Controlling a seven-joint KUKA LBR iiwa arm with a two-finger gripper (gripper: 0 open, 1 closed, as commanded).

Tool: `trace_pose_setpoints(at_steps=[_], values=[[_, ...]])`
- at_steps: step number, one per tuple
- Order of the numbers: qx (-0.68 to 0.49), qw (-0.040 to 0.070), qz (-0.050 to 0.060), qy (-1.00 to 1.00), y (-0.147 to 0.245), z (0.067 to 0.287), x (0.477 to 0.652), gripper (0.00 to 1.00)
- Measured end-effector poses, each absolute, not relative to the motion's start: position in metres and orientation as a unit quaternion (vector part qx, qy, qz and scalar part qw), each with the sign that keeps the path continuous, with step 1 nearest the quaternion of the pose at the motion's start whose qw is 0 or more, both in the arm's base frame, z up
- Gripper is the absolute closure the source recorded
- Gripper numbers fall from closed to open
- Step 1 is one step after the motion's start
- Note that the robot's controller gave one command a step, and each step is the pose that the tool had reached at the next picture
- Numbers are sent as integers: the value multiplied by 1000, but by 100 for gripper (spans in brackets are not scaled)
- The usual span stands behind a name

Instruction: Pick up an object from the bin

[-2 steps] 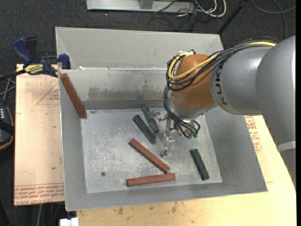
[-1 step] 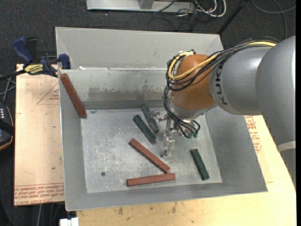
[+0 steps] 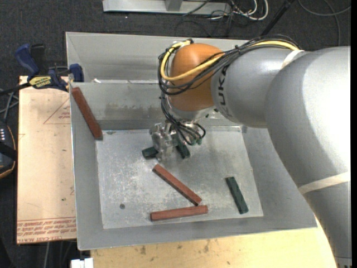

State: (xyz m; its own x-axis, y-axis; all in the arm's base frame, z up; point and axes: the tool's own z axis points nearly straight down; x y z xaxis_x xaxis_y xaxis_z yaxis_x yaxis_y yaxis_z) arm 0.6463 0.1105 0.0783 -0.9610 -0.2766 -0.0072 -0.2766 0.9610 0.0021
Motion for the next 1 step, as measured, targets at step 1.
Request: trace_pose_setpoints(at_steps=[1], values=[[-140,3,2,990,111,78,646,100]])
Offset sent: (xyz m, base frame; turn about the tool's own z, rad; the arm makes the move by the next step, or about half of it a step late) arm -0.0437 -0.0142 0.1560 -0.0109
